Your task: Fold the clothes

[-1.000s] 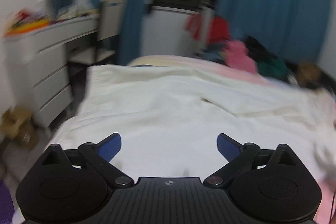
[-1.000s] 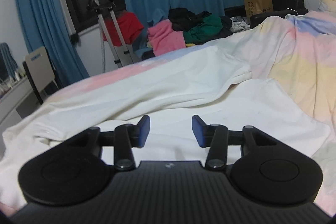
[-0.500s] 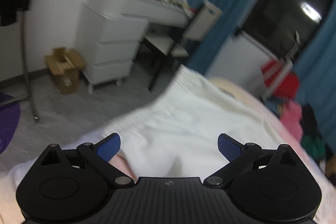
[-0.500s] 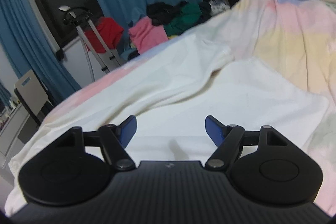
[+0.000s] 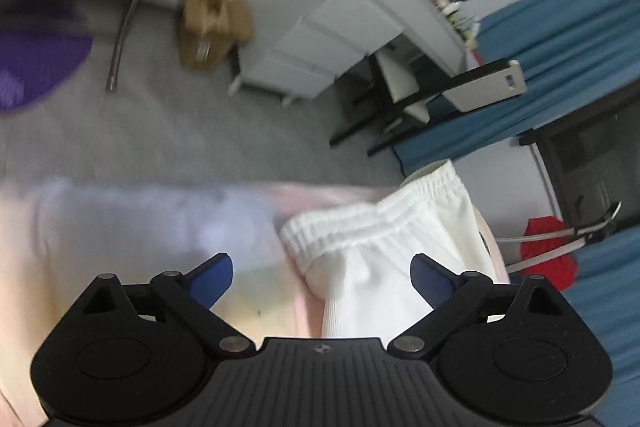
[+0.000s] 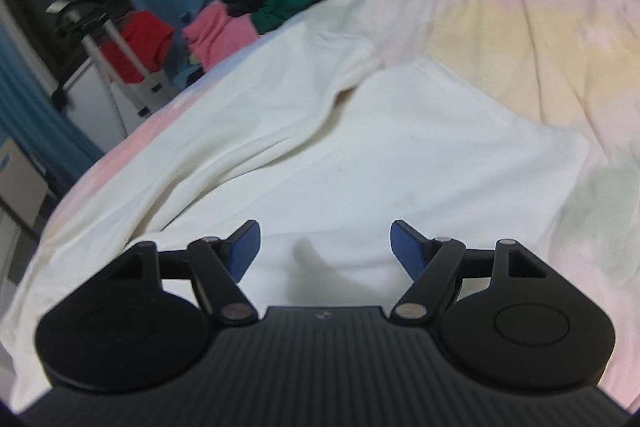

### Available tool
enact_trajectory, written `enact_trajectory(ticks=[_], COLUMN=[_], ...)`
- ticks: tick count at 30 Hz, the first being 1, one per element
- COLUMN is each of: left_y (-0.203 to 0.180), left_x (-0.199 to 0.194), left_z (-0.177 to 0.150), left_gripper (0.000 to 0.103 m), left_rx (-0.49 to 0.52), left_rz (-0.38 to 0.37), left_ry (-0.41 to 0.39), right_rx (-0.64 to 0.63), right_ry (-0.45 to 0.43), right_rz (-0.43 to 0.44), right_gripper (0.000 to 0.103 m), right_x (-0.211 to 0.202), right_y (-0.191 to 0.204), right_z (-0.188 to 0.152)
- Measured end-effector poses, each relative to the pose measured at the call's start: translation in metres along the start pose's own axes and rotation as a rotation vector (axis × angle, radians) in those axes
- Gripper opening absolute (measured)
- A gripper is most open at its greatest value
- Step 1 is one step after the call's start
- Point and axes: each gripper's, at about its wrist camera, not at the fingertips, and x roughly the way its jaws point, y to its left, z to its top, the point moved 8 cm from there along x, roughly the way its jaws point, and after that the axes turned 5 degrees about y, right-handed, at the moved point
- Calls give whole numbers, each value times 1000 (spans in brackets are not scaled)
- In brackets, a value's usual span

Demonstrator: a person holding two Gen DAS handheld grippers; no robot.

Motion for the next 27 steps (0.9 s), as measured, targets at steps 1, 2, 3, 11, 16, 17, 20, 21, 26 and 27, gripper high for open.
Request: enact_trajectory(ticks=[1,2,3,11,16,17,20,21,26,27], left_y=[4,6,7,-7,-15,-15,-15,-15,-21,-22], left_x=[3,8,13,34,48,52,67,72,86,86], left_z=[-1,-3,-7,-38,-44,-45,-44,-43,-42,-41], left_gripper=[93,92,91,77,64,61,56,56,43,29], left_rx=[-28,-50,-66,-34,-24,-32,-24,-15,32,46], left_rz=[-27,-57,-88,-202,-220,-224,-213,-207,-163,-158], left_ry=[30,66,107,309,324,325,333,337,313,304], right_rx=[27,52,80,513,736,750,765,762,678,659], right_ry=[2,3,4,-171,-230,-207,-106,-79,-89,-104], right_rz=[-2,-4,-5,-118,-139,-110,20,49,50,38], right_gripper=[74,74,74,74,75,75,74,74,24,16], right_x=[1,1,2,-25,-31,-24,5,15,33,32], right_y=[-4,-9,-14,-104,-157,-159,-152,-148,-137,-136], right_z=[0,0,1,11,0,-2,-5,-4,8,11])
